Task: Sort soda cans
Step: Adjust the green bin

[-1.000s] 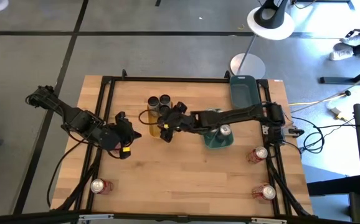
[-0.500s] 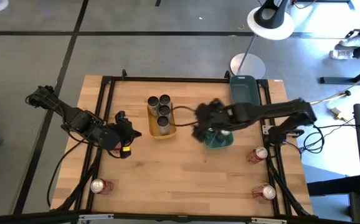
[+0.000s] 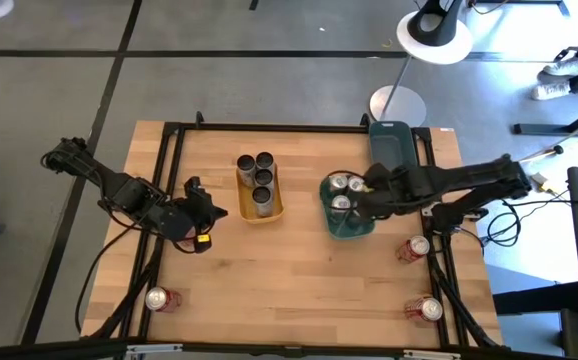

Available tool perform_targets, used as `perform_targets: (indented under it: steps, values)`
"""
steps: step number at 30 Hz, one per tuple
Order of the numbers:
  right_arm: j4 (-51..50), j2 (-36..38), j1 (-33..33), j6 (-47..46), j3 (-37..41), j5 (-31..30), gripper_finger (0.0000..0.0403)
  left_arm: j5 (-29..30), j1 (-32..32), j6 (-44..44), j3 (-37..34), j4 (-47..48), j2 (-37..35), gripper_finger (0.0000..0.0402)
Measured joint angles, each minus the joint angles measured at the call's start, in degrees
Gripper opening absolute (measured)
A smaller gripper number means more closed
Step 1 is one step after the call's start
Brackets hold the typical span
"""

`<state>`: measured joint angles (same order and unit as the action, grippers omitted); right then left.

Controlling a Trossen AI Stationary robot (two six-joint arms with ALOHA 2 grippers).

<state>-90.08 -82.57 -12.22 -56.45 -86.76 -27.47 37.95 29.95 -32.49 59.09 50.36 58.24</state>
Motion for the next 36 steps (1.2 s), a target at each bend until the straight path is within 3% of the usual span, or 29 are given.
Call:
perform_targets:
  steps: [9, 16, 21, 30, 36]
  values:
    - [1.73, 11.95, -0.14, -11.9, 21.13, 2.57, 0.0371, 0.19, 0.0, -0.07, -0.57, -0.42, 0.11, 0.0011]
    - [14.22, 18.79, -0.14, -15.65, 33.53, 2.47, 0.0341, 0.22, 0.0, -0.21, -0.59, -0.44, 0.22, 0.0011]
    - [18.91, 19.44, 1.35, -16.77, 39.88, 1.64, 0.027, 0.23, 0.0, -0.74, -0.59, -0.44, 0.22, 0.0011]
    - [35.23, 19.48, 4.1, -10.86, 49.79, 1.48, 0.0103, 0.24, 0.0, -1.9, -0.59, -0.4, 0.22, 0.0011]
    - [37.57, 19.39, 4.04, -10.39, 52.84, -0.34, 0.0018, 0.26, 0.0, -2.03, -0.6, -0.38, 0.22, 0.0011]
